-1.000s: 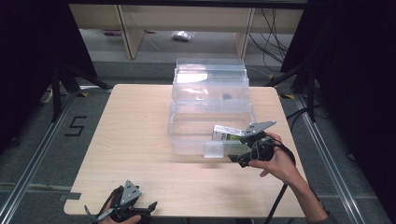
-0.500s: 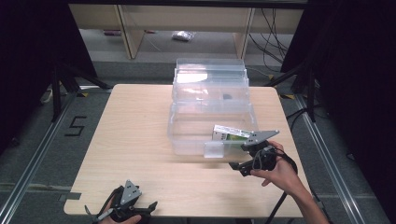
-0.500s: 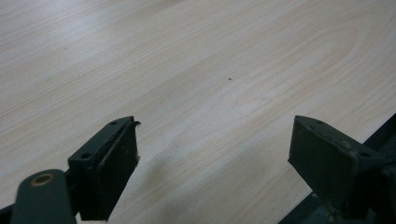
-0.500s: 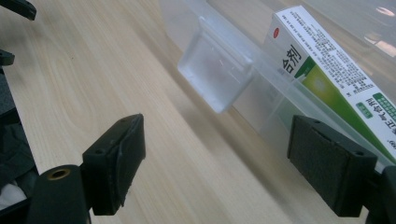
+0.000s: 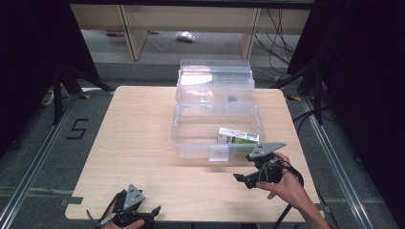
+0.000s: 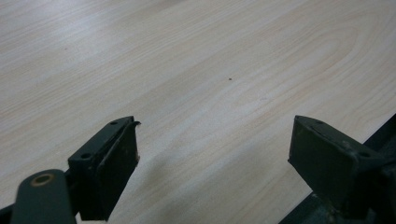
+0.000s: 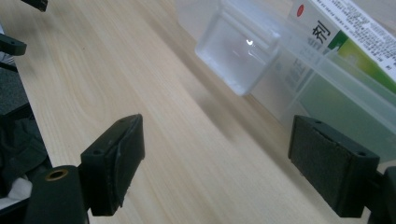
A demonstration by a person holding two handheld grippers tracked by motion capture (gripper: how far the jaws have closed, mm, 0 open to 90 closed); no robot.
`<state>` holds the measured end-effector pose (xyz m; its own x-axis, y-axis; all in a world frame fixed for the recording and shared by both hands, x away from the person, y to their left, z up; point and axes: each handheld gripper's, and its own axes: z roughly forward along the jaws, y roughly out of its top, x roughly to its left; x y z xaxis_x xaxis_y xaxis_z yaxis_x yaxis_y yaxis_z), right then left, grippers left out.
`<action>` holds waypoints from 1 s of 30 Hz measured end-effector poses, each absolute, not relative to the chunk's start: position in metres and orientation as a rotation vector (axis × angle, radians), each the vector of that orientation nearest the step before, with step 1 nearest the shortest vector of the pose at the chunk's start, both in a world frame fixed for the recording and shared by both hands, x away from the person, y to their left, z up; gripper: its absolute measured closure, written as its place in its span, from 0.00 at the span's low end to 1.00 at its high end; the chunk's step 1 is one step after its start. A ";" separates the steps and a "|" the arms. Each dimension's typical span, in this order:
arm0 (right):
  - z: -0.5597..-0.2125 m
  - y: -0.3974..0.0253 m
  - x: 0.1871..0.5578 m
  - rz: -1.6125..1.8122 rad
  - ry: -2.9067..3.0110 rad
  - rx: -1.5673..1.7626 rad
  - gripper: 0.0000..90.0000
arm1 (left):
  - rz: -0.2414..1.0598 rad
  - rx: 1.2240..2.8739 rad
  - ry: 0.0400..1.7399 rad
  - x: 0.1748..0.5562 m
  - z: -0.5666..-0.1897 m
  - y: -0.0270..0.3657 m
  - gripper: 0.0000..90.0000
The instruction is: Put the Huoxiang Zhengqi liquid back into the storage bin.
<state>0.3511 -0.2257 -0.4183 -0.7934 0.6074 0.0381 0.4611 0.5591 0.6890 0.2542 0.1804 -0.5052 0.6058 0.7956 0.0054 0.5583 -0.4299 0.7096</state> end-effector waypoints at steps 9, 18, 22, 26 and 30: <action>-0.428 -0.227 0.343 1.035 2.616 0.861 0.22 | 0.456 2.154 1.060 0.254 -0.505 0.181 0.17; -0.437 -0.228 0.332 1.039 2.628 0.889 0.21 | 0.458 2.162 1.056 0.254 -0.504 0.181 0.17; -0.444 -0.232 0.328 1.044 2.621 0.902 0.22 | 0.466 2.131 1.064 0.254 -0.506 0.179 0.17; -0.454 -0.236 0.321 1.067 2.606 0.957 0.22 | 0.461 2.131 1.066 0.254 -0.506 0.179 0.17; -0.458 -0.238 0.319 1.054 2.625 0.962 0.21 | 0.457 2.162 1.051 0.253 -0.504 0.180 0.17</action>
